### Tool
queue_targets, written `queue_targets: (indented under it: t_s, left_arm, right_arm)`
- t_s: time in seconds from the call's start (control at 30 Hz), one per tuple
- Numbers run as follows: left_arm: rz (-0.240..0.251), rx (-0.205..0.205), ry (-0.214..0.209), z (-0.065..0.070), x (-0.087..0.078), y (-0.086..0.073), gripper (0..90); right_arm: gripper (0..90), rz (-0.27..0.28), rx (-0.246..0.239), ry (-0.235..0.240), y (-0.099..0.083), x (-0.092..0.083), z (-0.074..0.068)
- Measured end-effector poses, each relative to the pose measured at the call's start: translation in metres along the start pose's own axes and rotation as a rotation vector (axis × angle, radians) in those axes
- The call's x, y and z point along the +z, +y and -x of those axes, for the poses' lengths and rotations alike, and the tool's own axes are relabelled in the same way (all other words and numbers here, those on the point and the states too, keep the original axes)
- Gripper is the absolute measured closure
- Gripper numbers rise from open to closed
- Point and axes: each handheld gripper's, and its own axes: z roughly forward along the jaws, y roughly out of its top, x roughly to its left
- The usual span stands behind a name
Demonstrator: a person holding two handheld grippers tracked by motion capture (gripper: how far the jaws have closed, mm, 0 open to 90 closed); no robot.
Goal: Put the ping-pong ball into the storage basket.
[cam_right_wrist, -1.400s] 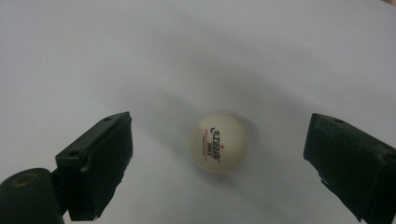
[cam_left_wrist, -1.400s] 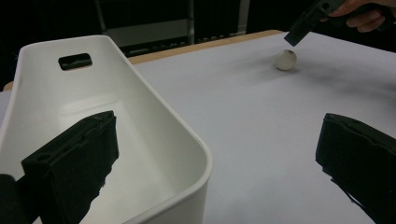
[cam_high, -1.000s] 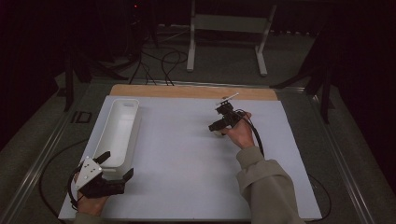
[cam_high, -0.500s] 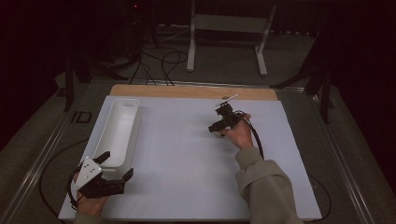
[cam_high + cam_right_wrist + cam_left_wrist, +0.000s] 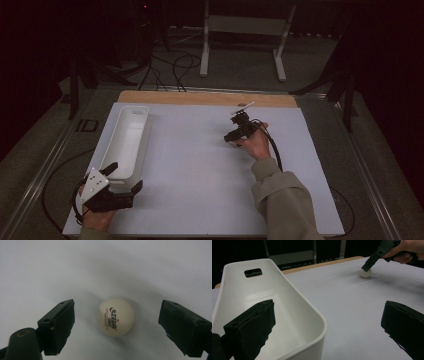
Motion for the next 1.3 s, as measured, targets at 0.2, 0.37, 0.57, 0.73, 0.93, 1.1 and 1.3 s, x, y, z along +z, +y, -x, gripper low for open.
queue_targets:
  t_s: [0.2, 0.37, 0.57, 0.73, 0.93, 1.1, 1.3]
  left_arm:
    - [0.001, -0.001, 0.001, 0.000, 0.000, 0.000, 0.0]
    - [0.001, -0.001, 0.001, 0.000, 0.000, 0.000, 0.0]
    - [0.003, -0.002, 0.002, 0.000, 0.000, 0.000, 0.0]
    - [0.003, -0.001, 0.002, 0.000, 0.000, 0.000, 0.0]
    - [0.003, -0.001, 0.003, 0.000, -0.001, 0.000, 0.0]
    - [0.001, -0.001, 0.003, 0.000, 0.000, 0.000, 0.0]
    - [-0.001, 0.005, 0.003, 0.000, 0.000, 0.000, 0.0]
  right_arm:
    - [21.4, -0.007, -0.005, -0.013, -0.001, 0.002, -0.001]
    - [30.8, -0.020, -0.005, -0.028, -0.001, 0.005, -0.001]
    - [41.3, -0.042, -0.002, -0.030, -0.002, 0.008, -0.002]
    - [48.1, -0.062, 0.009, -0.034, -0.003, 0.010, -0.003]
    - [50.5, -0.069, -0.002, -0.037, -0.003, 0.010, -0.004]
    - [50.8, -0.063, -0.020, -0.045, -0.003, 0.007, -0.004]
    - [50.8, -0.066, -0.030, -0.048, -0.003, 0.005, -0.005]
